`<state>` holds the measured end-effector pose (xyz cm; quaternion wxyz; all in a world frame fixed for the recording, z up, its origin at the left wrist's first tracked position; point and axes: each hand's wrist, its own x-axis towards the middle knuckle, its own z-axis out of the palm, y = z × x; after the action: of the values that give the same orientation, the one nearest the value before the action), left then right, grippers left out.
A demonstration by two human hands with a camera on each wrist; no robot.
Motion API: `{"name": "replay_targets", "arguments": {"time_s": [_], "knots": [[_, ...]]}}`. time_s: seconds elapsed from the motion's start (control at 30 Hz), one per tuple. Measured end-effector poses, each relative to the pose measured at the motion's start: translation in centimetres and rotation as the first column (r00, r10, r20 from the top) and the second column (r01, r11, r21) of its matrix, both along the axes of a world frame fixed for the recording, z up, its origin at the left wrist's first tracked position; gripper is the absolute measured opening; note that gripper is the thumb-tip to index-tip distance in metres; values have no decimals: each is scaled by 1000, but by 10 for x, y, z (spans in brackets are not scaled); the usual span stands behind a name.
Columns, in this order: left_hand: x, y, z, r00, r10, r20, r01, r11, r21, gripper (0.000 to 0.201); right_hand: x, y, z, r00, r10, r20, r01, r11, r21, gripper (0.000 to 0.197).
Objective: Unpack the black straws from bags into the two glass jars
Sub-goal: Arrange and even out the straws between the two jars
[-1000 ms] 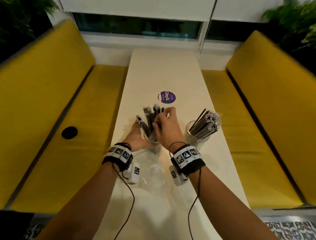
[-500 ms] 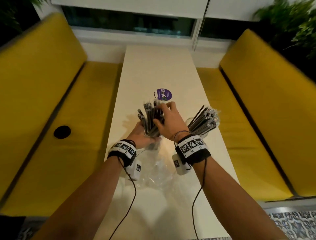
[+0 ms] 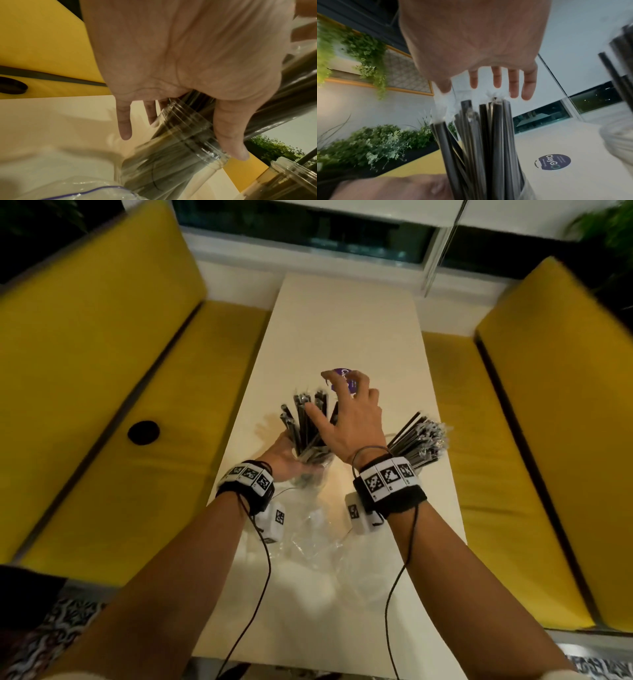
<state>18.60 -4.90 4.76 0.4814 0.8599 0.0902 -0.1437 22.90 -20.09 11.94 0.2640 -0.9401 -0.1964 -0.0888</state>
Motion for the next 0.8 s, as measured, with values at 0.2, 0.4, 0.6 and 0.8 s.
{"name": "replay_targets", "arguments": {"time_s": [0.2, 0.4, 0.6, 0.8], "knots": [[3, 0, -5, 999, 11, -32, -10, 1000, 20, 102, 16, -2, -5, 1000, 0, 25, -7, 957, 291, 15], [5, 1, -8, 996, 36, -82, -33, 999, 37, 114, 2, -14, -3, 989, -52, -141, 83, 971, 225, 50], [7, 2, -14, 998, 2, -55, -1, 1000, 15, 108, -3, 0, -5, 950, 122, -286, -175, 970, -168, 57], [6, 2, -13, 997, 25, -75, -22, 999, 39, 100, -9, -10, -15, 999, 5, -35, -4, 1000, 19, 30]]}}
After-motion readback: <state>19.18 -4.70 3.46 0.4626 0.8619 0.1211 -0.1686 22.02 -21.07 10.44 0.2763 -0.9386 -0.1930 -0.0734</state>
